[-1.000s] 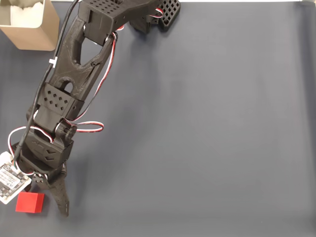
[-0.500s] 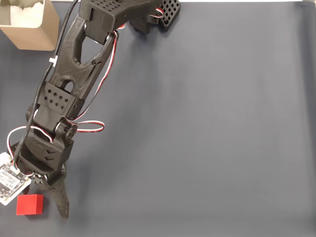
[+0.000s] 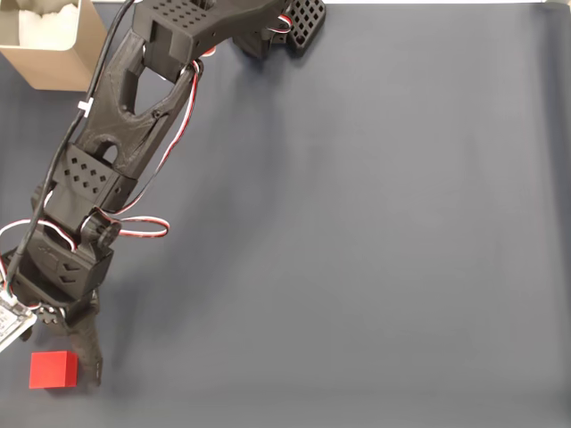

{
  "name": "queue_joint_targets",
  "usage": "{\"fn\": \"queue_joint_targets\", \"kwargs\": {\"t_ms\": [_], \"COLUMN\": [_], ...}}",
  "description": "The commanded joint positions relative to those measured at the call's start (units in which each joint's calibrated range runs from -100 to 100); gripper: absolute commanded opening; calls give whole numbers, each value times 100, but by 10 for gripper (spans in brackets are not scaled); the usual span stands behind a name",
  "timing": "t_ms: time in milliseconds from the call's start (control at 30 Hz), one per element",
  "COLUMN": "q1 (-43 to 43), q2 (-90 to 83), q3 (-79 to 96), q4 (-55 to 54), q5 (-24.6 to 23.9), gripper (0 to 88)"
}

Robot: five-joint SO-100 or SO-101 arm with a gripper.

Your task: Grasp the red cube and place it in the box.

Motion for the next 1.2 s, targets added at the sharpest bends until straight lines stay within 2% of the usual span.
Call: {"fn": "queue_joint_targets", "kwargs": {"t_ms": [0, 633, 1167], "q1": [17, -161, -338], "q2": [45, 782, 548], "q3": [-631, -1798, -1497], "q4": [-81, -81, -32], "q5": [34, -68, -161], "gripper": [419, 421, 421]}}
